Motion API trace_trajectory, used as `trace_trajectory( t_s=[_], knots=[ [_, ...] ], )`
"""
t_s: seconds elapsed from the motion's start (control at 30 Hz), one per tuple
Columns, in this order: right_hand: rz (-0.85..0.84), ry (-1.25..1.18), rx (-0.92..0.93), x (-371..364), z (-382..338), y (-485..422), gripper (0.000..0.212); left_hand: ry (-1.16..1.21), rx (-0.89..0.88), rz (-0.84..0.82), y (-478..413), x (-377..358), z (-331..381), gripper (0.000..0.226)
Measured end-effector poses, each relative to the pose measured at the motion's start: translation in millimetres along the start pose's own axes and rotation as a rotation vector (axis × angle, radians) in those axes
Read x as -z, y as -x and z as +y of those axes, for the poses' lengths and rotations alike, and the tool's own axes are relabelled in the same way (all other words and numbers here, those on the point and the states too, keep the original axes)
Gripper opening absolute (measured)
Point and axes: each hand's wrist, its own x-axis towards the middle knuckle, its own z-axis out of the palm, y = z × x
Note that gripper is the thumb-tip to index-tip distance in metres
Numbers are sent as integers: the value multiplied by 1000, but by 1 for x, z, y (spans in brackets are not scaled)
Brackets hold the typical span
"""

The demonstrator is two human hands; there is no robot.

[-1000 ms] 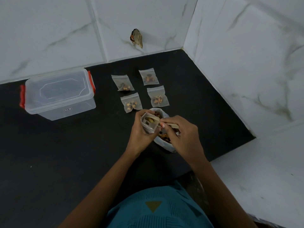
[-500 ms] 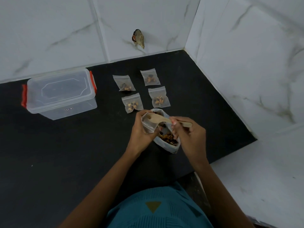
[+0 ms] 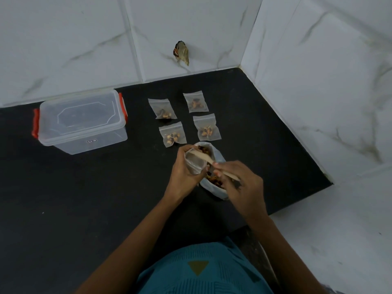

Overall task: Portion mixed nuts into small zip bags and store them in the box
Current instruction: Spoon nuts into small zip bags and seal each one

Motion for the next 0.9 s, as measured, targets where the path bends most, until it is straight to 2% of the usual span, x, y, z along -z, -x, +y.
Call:
trace_trajectory(
  t_s=[0.13, 0.23, 0.3, 0.37, 0.47, 0.6, 0.63, 0.7, 0.77, 0.83, 0.9],
  knots=[
    [21, -16, -73, 0, -2, -2, 20, 6, 20, 13, 1, -2, 0, 52],
    [116, -177, -336, 2, -8, -4, 12, -3, 37, 25, 0, 1, 3, 53],
    [179, -298, -507, 5, -9, -6, 16, 4, 42, 32, -1, 3, 3, 54],
    [205, -331, -565, 6, -9, -8, 17, 8, 43, 24, -1, 4, 6, 54],
    [218, -359, -547, 5, -12, -8, 18, 8, 33, 30, -1, 5, 6, 54],
    [128, -226, -292, 4, -16, -4, 12, 14, 31, 54, -2, 5, 4, 54],
    [110, -198, -278, 3, -14, -2, 13, 19, 40, 52, -2, 6, 3, 54],
    [174, -339, -494, 3, -15, -4, 10, 21, 52, 42, -3, 6, 1, 55],
    [320, -563, -774, 8, -9, -8, 12, 15, 68, 47, -2, 7, 0, 55],
    [406, -649, -876, 14, 3, -13, 15, 4, 89, 57, 0, 8, -3, 55],
    [429, -573, -903, 15, 16, -15, 13, 15, 118, 54, 0, 9, -7, 55]
  ],
)
